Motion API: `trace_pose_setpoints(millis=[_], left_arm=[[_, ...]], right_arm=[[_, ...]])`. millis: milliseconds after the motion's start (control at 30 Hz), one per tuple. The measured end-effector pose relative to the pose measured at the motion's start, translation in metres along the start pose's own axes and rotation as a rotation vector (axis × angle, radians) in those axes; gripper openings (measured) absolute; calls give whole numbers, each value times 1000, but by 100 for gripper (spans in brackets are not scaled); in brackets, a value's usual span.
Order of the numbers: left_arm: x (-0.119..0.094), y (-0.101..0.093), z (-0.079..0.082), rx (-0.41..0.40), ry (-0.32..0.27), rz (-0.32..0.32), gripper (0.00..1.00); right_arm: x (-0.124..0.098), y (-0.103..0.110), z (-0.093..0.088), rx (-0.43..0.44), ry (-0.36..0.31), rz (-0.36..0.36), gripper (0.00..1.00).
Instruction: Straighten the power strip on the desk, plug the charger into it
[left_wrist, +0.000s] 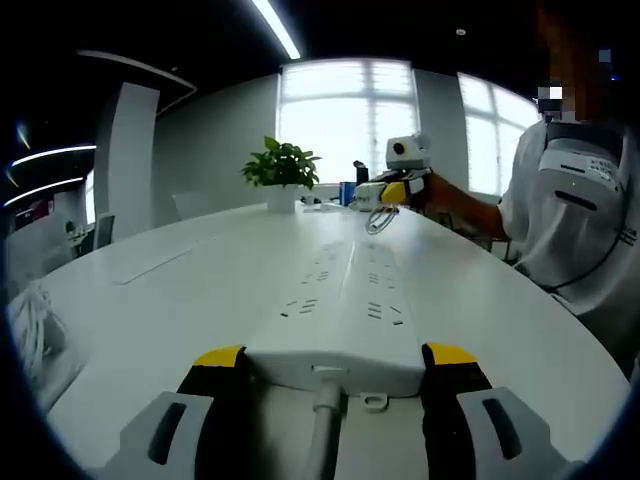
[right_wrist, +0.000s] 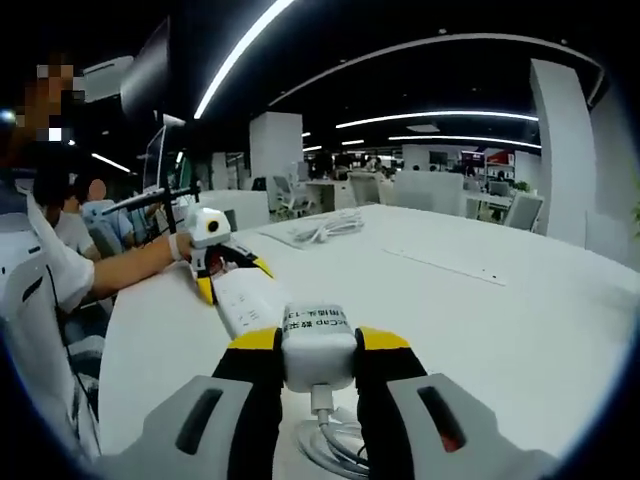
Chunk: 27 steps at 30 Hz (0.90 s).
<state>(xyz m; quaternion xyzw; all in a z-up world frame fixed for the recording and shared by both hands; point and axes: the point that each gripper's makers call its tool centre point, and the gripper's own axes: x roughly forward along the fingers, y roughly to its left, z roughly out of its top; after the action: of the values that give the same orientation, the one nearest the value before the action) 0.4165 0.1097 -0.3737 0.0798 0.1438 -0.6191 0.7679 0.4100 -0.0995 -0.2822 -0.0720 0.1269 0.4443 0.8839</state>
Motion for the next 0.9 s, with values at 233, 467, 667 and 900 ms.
trace_pose_setpoints(millis=[233,467,667,900], left_arm=[[0,0,0,-1,0,3,70],[0,0,0,-1,0,2,70],[0,0,0,-1,1,2,70],[0,2,1,-2,0,3,70]], right_arm=[[6,24,13,-29,62,21,27],[8,35,-1,26,209,0,27],[20,42,-23,143,304,-35,27],[36,44,-37,243,371,-88,27]])
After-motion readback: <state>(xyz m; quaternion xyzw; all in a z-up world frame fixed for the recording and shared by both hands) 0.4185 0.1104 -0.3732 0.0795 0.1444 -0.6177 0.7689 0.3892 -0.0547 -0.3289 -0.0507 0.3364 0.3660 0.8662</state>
